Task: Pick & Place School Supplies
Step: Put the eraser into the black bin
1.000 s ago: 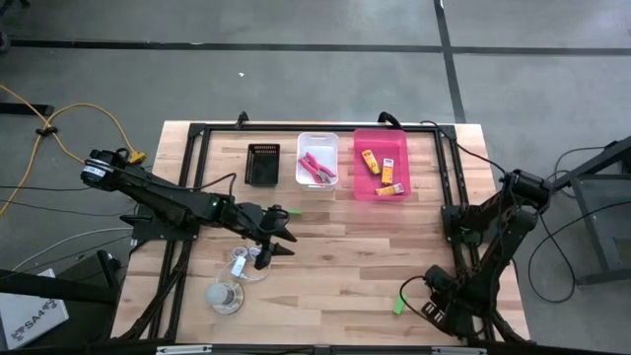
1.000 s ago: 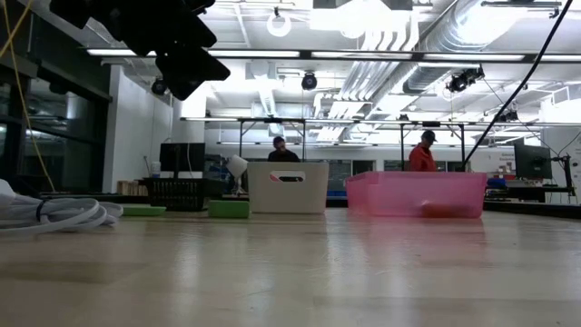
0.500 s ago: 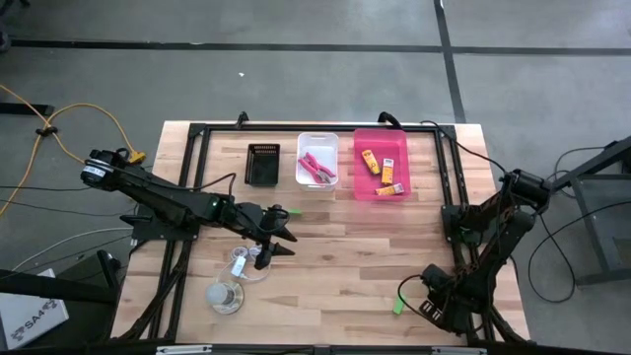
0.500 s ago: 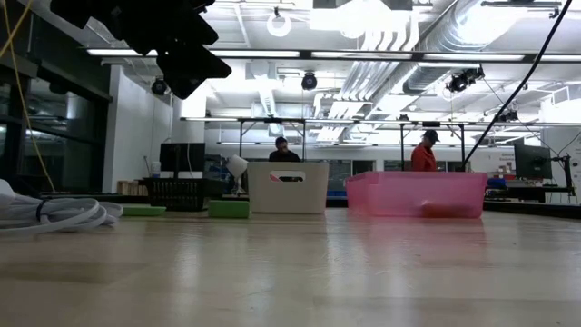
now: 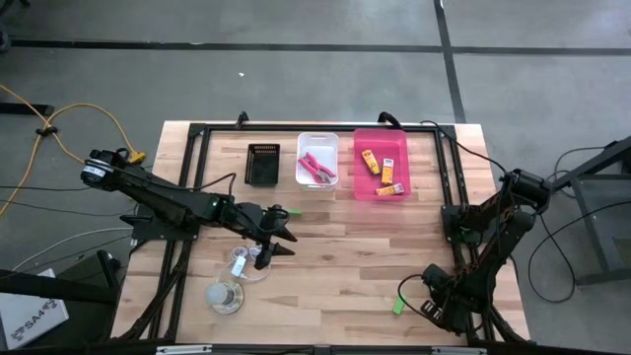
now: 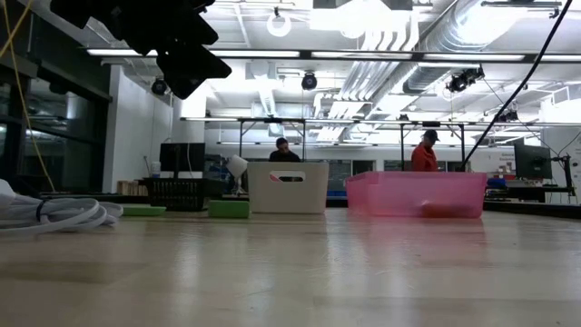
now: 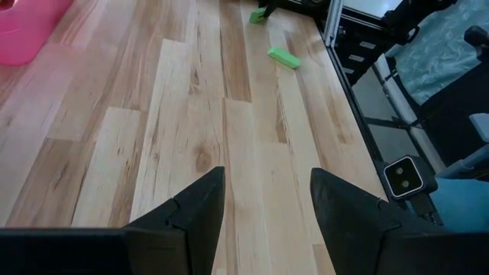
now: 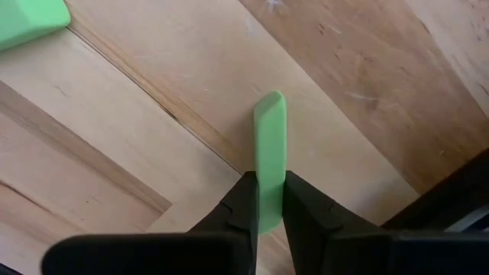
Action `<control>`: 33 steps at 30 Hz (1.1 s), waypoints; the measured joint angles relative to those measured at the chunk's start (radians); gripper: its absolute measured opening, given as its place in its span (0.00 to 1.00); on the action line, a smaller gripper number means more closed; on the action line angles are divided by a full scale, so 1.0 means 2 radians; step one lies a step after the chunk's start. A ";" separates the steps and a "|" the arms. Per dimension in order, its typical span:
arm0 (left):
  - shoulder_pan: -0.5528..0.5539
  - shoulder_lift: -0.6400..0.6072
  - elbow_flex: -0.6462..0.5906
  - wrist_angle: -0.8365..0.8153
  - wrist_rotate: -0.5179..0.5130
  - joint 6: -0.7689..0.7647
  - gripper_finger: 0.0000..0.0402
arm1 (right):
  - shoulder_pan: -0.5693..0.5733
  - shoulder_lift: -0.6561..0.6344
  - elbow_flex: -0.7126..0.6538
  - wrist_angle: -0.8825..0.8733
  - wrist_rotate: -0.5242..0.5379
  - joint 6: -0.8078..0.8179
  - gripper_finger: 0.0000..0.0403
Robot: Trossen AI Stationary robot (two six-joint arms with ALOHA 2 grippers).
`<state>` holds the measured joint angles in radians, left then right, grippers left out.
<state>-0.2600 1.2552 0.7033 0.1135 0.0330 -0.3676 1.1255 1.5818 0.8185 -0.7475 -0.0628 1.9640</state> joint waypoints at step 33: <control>0.000 0.000 0.000 0.000 -0.002 0.013 0.47 | -0.122 0.000 0.078 0.009 0.072 -0.224 0.08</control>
<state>-0.2604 1.2556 0.7033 0.1135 0.0295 -0.3422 0.8821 1.5818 0.9748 -0.7290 0.0820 1.5168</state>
